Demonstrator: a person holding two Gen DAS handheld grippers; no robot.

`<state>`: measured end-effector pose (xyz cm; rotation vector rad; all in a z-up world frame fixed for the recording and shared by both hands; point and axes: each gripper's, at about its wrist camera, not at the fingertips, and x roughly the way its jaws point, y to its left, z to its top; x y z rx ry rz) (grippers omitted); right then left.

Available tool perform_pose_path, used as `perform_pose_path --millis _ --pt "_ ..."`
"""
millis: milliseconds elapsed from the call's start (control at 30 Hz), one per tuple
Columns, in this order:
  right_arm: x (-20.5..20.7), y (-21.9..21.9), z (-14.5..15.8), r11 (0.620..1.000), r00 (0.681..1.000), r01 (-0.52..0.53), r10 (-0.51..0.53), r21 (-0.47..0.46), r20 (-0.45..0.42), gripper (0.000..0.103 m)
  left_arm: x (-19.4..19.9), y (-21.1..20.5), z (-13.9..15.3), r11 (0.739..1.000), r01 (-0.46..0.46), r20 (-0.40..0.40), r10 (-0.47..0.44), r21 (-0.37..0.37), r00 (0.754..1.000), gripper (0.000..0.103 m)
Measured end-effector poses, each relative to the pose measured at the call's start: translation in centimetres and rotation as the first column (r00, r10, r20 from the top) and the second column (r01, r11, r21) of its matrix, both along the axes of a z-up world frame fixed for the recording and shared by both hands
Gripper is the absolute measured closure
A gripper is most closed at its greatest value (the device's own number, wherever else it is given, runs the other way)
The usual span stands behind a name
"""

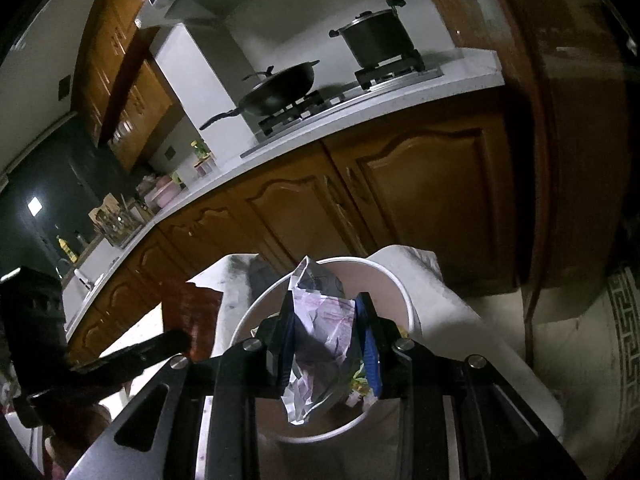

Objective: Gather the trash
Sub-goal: 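Carry both wrappers over the white bin and open both tools to drop them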

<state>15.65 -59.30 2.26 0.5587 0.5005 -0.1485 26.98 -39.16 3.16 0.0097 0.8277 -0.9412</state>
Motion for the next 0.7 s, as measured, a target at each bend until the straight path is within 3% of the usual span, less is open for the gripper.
perform_pose_path --millis 300,433,500,600,700 --pt "2.0 -0.1 -1.3 0.999 0.999 -0.033 0.033 -0.003 -0.038 0.071 0.4 -1.5 -1.5 0.999 -0.001 -0.006 0.002 0.042 1.000 0.097" --pt "2.4 0.1 -1.7 0.999 0.998 -0.040 0.040 -0.002 -0.055 0.067 0.3 -1.5 -1.8 0.998 -0.006 0.006 0.005 0.069 1.000 0.077" --pt "2.5 -0.2 -1.9 0.999 0.997 -0.041 0.041 0.011 -0.061 0.059 0.3 -1.2 -1.9 0.998 -0.008 0.003 0.008 0.062 1.000 0.069" --pt "2.4 -0.7 -2.1 0.999 0.998 -0.032 0.033 0.029 -0.056 0.046 0.3 -0.6 -1.9 0.998 -0.016 -0.009 0.016 0.054 1.000 0.067" --pt "2.0 -0.9 -2.2 0.999 0.999 -0.028 0.030 0.043 -0.044 0.042 0.3 -0.2 -1.8 0.998 -0.025 -0.016 0.026 0.051 1.000 0.063"
